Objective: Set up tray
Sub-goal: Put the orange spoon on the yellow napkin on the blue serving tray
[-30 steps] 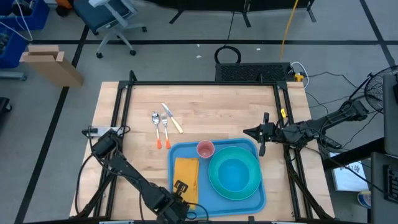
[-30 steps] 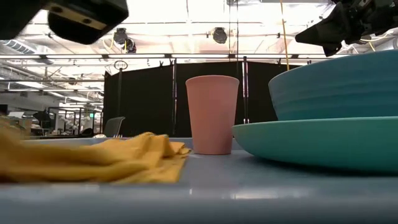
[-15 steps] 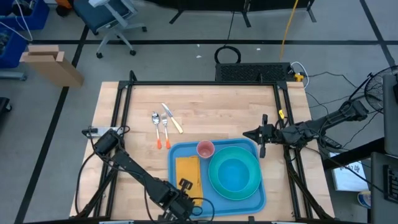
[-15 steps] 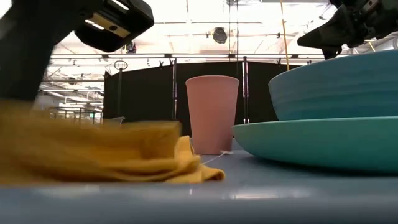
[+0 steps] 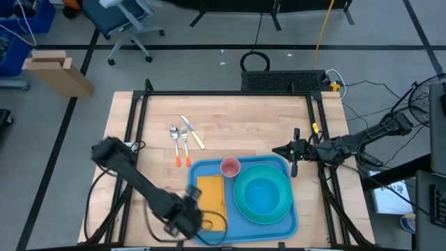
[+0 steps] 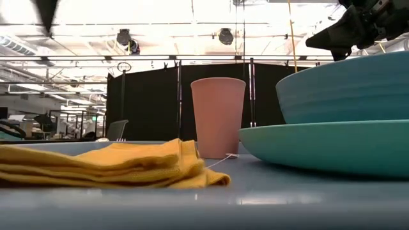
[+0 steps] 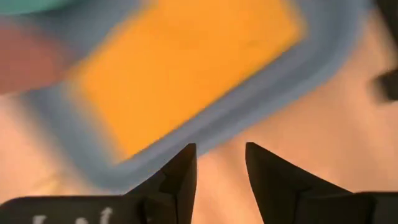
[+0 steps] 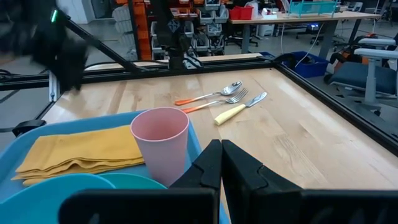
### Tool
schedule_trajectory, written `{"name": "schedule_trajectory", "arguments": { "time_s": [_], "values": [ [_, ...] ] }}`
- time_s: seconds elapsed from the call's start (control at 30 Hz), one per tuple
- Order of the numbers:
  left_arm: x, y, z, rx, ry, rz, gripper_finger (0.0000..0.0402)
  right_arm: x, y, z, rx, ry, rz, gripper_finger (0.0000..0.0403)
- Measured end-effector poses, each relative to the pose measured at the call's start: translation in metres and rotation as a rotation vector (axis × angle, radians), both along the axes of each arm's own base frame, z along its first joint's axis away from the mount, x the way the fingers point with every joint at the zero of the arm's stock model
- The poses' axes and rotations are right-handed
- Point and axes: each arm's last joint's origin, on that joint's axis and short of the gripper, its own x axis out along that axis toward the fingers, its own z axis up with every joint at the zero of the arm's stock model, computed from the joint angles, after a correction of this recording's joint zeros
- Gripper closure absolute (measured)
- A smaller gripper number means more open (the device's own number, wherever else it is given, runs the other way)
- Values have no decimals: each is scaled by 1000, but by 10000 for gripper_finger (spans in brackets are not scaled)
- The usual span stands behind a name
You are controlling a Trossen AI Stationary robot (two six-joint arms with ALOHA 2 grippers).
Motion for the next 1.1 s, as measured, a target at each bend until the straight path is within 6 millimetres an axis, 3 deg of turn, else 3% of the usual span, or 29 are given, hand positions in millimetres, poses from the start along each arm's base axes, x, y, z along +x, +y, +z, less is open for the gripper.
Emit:
{"name": "schedule_trajectory", "arguments": {
  "time_s": [0.13, 0.2, 0.4, 0.5, 0.6, 0.77, 1.0, 1.1],
  "values": [
    [-15, 44, 49, 64, -244, 115, 285, 0, 0, 0, 0, 0, 0, 403],
    [-18, 74, 56, 31, -328, 203, 300, 0, 0, 0, 1, 0, 0, 403],
    [-36, 168, 24, -61, -498, 552, 346, 0, 0, 0, 4, 0, -1, 403],
    [-52, 205, 3, -106, -530, 771, 369, 0, 0, 0, -9, 1, 0, 403],
    [-65, 233, -4, -165, -570, 1030, 393, 1, -1, 2, -50, -11, -9, 403],
    [-76, 256, -8, -248, -501, 1330, 389, 1, -8, 5, -107, -30, -134, 403],
    [-79, 259, -22, -172, -425, 1565, 380, 2, -13, 9, -224, -34, -159, 403],
    [-81, 254, -30, -113, -383, 1638, 380, 1, -11, 11, -266, -45, -66, 403]
  ]
}}
